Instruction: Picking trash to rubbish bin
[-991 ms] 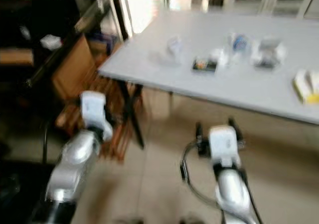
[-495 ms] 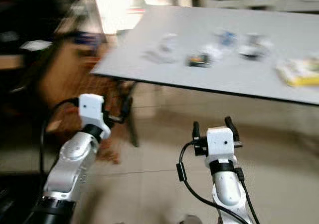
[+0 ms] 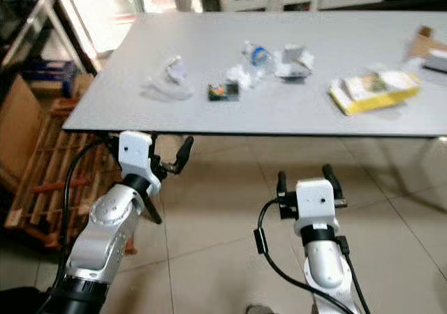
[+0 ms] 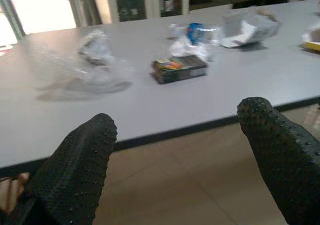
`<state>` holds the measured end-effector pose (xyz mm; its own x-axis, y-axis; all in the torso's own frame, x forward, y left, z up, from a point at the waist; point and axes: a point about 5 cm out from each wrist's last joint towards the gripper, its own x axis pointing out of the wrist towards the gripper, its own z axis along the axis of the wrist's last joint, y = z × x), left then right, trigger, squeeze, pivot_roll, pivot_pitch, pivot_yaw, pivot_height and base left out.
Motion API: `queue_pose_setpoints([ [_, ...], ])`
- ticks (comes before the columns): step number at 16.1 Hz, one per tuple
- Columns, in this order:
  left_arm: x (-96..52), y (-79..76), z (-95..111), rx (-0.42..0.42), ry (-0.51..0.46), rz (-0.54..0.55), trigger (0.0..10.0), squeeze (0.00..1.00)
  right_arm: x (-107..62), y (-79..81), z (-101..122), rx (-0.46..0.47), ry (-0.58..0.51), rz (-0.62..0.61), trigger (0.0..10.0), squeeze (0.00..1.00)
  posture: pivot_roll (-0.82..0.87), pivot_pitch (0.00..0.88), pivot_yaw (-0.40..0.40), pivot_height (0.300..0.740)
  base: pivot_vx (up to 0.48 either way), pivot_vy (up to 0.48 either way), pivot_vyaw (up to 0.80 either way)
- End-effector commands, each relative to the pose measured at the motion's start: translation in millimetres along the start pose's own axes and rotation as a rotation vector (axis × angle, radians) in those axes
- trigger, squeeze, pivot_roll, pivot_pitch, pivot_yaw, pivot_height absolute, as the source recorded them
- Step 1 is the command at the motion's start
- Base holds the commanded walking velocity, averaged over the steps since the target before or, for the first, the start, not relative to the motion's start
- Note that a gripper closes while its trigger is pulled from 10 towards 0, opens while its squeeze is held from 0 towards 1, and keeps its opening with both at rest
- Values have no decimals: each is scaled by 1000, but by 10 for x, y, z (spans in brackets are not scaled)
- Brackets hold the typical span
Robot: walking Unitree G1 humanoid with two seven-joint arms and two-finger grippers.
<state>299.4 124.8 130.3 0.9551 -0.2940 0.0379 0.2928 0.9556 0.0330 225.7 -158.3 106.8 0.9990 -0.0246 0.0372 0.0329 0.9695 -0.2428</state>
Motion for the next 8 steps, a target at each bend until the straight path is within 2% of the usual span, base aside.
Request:
queue_pose_setpoints([
  [1, -19, 50, 20, 14, -9, 12, 10000, 0, -6, 42, 2, -5, -5, 20, 10000, 0, -116, 99, 72, 740, 480, 0, 0],
  [8, -33, 47, -16, 25, 2, 14, 10000, 0, -28, 77, 26, -16, -14, 52, 10000, 0, -118, 98, 70, 740, 480, 0, 0],
])
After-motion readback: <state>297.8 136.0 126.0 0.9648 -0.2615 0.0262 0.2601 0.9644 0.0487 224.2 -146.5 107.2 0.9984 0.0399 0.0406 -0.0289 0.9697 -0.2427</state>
